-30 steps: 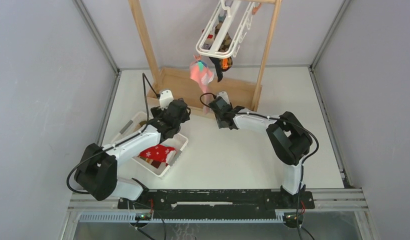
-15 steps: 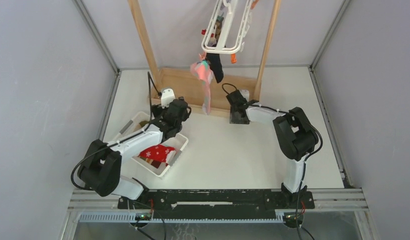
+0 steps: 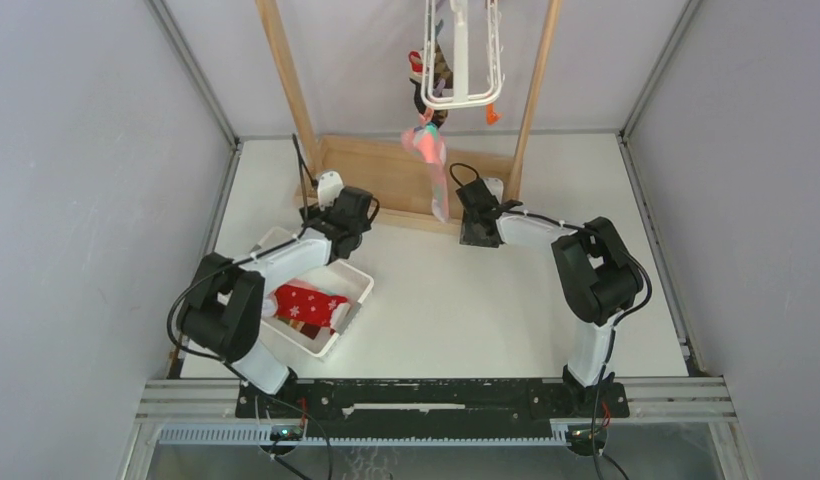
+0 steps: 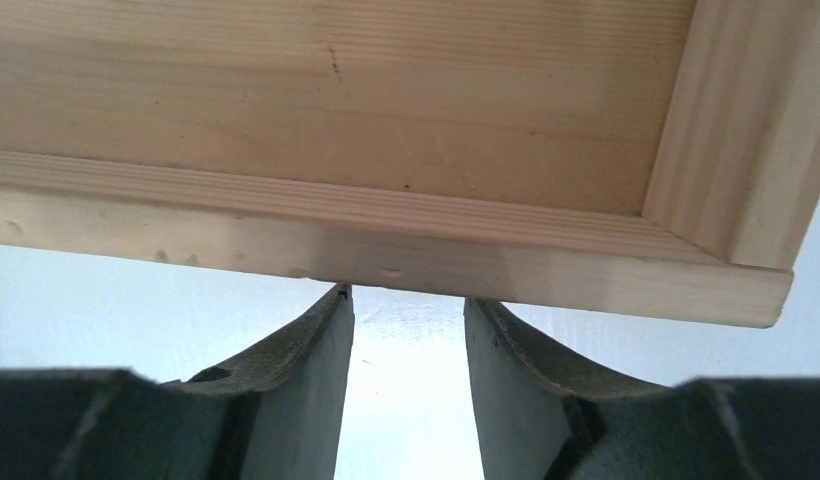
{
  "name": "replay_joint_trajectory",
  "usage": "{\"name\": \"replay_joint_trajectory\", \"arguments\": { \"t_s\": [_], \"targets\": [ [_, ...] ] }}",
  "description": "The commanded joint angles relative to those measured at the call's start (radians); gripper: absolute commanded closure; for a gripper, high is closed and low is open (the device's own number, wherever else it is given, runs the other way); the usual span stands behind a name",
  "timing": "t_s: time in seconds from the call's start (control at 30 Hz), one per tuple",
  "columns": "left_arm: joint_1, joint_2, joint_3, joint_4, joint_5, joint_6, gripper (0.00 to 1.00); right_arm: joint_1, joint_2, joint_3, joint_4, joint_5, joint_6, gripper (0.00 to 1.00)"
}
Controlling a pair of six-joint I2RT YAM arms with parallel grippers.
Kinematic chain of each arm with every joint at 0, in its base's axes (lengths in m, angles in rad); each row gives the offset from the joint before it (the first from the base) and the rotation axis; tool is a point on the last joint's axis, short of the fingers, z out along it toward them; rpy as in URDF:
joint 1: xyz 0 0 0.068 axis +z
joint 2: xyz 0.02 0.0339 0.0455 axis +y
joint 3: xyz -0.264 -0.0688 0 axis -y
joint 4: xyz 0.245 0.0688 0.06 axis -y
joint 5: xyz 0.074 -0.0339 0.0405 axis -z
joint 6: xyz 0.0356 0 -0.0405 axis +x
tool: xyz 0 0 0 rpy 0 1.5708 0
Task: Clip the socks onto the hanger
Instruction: Move the clothesline to the center of the board.
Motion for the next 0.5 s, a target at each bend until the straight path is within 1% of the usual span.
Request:
{"name": "replay_joint_trajectory", "arguments": {
  "t_s": [0.0, 0.07, 0.13, 0.23, 0.27, 0.3, 0.33, 0.4, 0.47],
  "targets": [
    [0.021, 0.092, 0.3, -0.096, -0.013, -0.055, 0.08, 0.007, -0.058, 0.006, 0.041, -0.008, -0.012, 0.48],
    [0.03, 0.157, 0.431, -0.169, 0.014, -0.045, 0.08, 0.01, -0.067, 0.006, 0.033, 0.009, -0.016, 0.48],
    [0.042, 0.212, 0.531, -0.229, 0.033, -0.036, 0.08, 0.014, -0.079, 0.006, 0.03, 0.032, -0.026, 0.49],
    [0.08, 0.283, 0.633, -0.289, 0.12, -0.021, 0.1, 0.022, -0.091, 0.006, 0.029, 0.064, -0.036, 0.49],
    [0.093, 0.305, 0.671, -0.348, 0.132, -0.029, 0.11, 0.024, -0.094, 0.006, 0.028, 0.076, -0.038, 0.49],
    [0.102, 0.324, 0.702, -0.381, 0.138, -0.028, 0.12, 0.026, -0.094, 0.006, 0.027, 0.085, -0.04, 0.53],
    [0.107, 0.341, 0.718, -0.402, 0.14, -0.025, 0.13, 0.028, -0.096, 0.006, 0.027, 0.094, -0.043, 0.61],
    [0.122, 0.363, 0.725, -0.417, 0.15, -0.021, 0.15, 0.034, -0.101, 0.006, 0.026, 0.106, -0.046, 0.73],
    [0.139, 0.387, 0.731, -0.427, 0.196, -0.025, 0.17, 0.038, -0.106, 0.001, 0.035, 0.114, -0.051, 0.82]
  ]
}}
